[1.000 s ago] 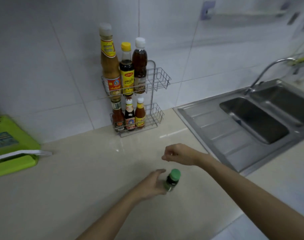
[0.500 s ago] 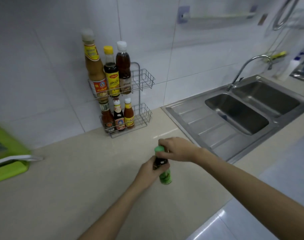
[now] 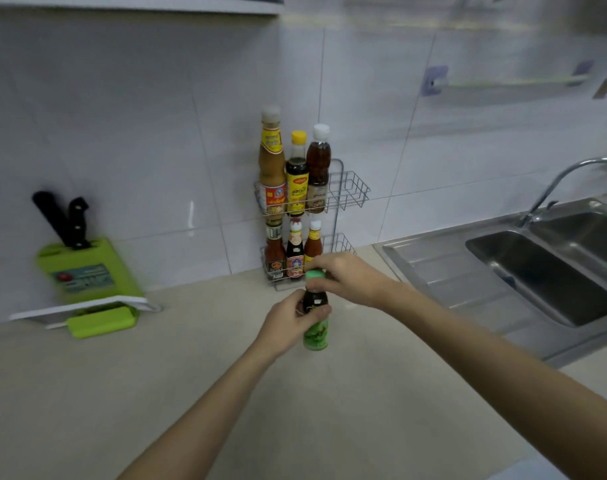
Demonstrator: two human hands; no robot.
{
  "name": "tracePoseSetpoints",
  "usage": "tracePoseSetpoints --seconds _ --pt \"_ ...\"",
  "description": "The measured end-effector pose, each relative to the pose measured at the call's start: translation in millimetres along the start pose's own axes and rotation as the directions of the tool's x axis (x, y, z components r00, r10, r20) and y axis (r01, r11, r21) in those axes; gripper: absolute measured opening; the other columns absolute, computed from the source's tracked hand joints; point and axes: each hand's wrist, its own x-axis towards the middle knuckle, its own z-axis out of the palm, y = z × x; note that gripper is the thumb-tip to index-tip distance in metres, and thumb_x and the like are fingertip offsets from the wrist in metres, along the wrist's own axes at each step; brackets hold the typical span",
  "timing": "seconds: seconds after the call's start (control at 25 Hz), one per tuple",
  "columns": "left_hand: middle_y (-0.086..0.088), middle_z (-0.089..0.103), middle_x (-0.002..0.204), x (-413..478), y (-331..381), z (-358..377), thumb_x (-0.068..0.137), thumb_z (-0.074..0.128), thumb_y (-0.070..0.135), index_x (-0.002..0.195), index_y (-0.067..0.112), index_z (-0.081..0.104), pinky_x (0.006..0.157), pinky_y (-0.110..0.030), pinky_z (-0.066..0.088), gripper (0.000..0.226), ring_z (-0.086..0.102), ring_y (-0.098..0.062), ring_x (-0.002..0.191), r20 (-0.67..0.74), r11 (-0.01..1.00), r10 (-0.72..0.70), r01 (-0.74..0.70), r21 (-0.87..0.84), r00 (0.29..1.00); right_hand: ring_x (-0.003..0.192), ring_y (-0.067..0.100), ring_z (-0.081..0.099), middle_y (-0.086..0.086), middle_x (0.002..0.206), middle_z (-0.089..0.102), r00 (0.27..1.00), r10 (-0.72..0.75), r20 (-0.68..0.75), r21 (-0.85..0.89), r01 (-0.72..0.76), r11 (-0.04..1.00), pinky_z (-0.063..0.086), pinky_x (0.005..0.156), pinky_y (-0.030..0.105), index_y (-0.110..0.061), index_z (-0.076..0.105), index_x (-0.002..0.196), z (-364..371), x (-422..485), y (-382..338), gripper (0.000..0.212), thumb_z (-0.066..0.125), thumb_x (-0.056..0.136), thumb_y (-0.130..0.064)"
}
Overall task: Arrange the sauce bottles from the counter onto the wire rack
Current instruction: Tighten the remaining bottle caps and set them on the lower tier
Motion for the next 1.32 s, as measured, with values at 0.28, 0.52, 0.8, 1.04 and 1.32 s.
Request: tracePoseSetpoints --seconds 0.28,0.52,0.8,1.04,1.32 --pt "-0.001 0.070 0.103 -14.8 -9.1 -2.7 0.074 0.062 0.064 0.112 0.027 0.057 0.088 -0.042 0.054 0.053 0.066 -0.015 0.095 0.042 1.000 -0.012 0.012 0.006 0.999 0.079 0.026 0.061 0.009 0.087 0.065 0.989 0.041 0.141 -0.184 -0.015 0.983 0.051 0.072 0.040 -0.015 0.056 0.092 5.9 5.4 -5.5 0.057 0.029 0.090 -0.065" --pt "0.001 0.070 0.111 -20.0 -13.0 2.9 0.079 0.067 0.052 0.120 0.031 0.055 0.096 -0.036 0.053 0.048 0.066 -0.012 0.105 0.081 0.995 -0.009 0.016 -0.096 0.997 0.070 0.024 0.056 0.006 0.073 0.059 0.962 0.225 0.154 -0.237 -0.185 0.954 0.043 0.061 0.034 -0.016 0.048 0.067 10.0 4.5 -5.8 0.058 0.041 0.083 -0.072" --pt "-0.006 0.068 0.107 -22.0 -11.9 3.9 0.085 0.064 0.048 0.109 0.017 0.057 0.097 -0.040 0.050 0.040 0.066 -0.020 0.107 0.183 0.972 -0.053 0.092 -0.215 0.982 0.078 0.018 0.057 0.004 0.089 0.064 0.977 0.053 0.206 0.012 -0.057 0.998 0.046 0.071 0.035 -0.016 0.056 0.107 0.5 -8.3 -0.6 0.038 0.041 0.096 -0.049" --pt "0.002 0.069 0.084 -30.1 2.3 1.4 0.081 0.068 0.046 0.101 0.024 0.056 0.070 -0.026 0.055 0.032 0.068 -0.010 0.076 0.329 0.932 -0.016 0.133 -0.337 0.944 0.057 0.023 0.042 0.000 0.059 0.044 0.993 0.058 0.102 -0.154 -0.042 0.987 0.039 0.058 0.037 -0.018 0.040 0.070 6.8 -10.8 -3.3 0.028 0.035 0.094 -0.031" --pt "0.001 0.066 0.080 -31.0 1.3 8.7 0.077 0.069 0.037 0.095 0.028 0.055 0.069 -0.030 0.051 0.025 0.064 -0.010 0.070 0.211 0.959 -0.046 0.102 -0.265 0.976 0.067 0.031 0.052 0.013 0.075 0.057 0.988 0.098 0.121 -0.317 -0.055 0.947 0.046 0.063 0.043 -0.008 0.049 0.080 11.2 -1.9 -6.4 0.036 0.028 0.098 -0.032"
